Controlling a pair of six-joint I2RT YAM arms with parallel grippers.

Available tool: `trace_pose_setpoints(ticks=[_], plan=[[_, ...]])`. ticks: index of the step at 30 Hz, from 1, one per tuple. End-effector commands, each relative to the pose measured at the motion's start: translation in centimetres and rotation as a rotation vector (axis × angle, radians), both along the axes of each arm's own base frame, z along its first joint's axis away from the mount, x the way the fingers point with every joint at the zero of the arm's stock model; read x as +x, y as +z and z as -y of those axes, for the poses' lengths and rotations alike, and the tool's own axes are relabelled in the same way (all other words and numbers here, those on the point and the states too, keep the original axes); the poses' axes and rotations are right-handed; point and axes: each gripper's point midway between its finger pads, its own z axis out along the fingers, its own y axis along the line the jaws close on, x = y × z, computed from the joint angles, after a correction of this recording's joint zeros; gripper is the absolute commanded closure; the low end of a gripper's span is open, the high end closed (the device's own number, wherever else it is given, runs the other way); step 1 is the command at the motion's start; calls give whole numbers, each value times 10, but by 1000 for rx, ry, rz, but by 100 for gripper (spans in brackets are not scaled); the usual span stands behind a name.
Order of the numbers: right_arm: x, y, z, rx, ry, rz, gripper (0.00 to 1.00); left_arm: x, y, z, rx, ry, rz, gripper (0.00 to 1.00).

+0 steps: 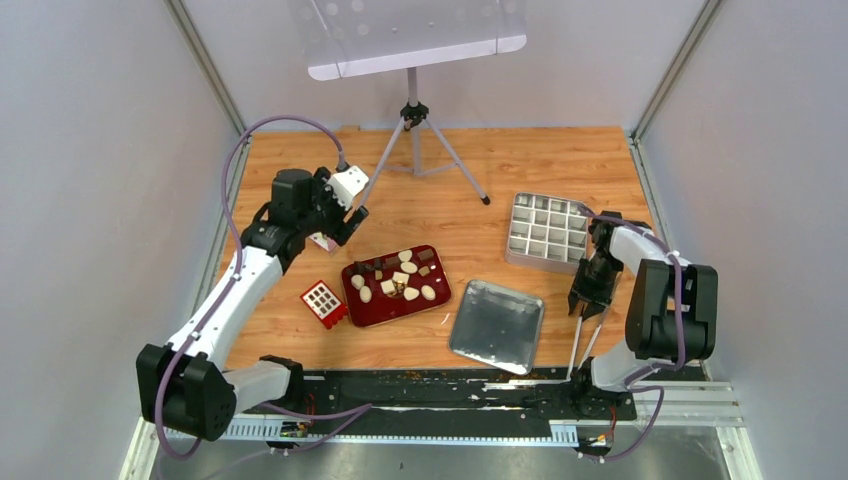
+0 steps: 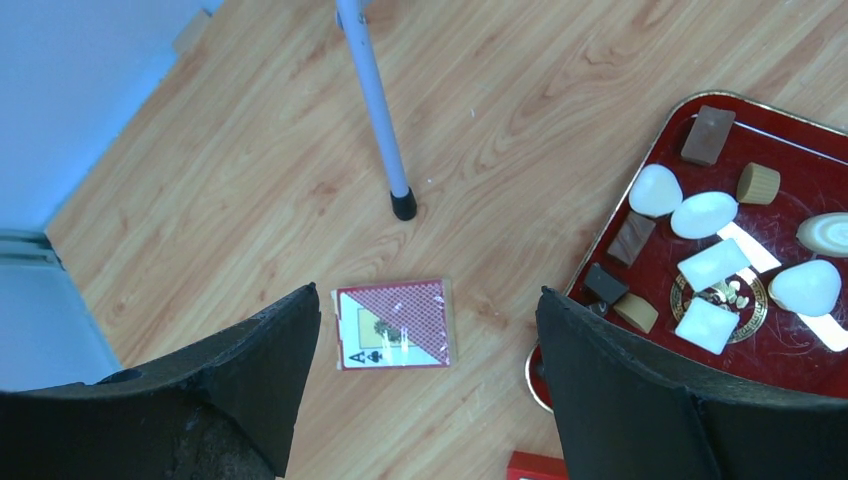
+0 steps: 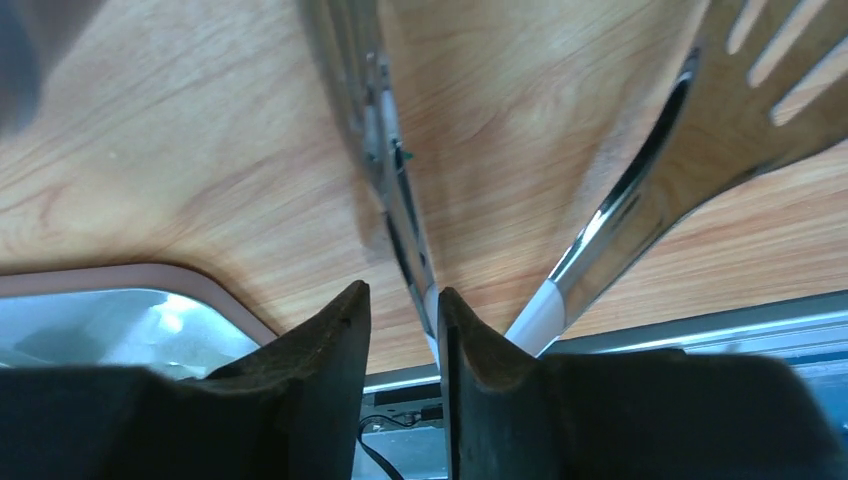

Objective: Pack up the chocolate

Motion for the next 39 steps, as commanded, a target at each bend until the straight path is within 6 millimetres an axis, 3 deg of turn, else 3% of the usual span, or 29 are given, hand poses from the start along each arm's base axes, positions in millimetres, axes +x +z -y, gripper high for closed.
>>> trace_pose_setpoints(ticks=[1,7,12,16,20,25,30,32,35,39], plan=[[7,1,12,-31,-56,34,72,11,35,11,-6,-64,98,13],[4,31,15,-38,-47,97,99,15,43,22,4,-142,130,13],[15,75,18,-14,-37,244,100,14,47,48,-12,-234,141,13],[34,111,9,40,25,402,100,6,51,79,-8,-340,160,13],[54,143,-9,136,86,549,100,-4,68,110,-16,-438,248,13],[93,177,-47,362,176,758,100,-12,103,145,-142,-456,296,12],[114,214,-101,548,469,933,100,-22,130,176,-282,-498,195,12],[113,232,-126,606,622,995,100,-24,132,184,-325,-507,111,12],[92,255,-177,736,940,1065,100,-29,133,196,-372,-541,21,13],[57,264,-209,823,1284,1105,100,-47,152,208,-393,-690,16,13]])
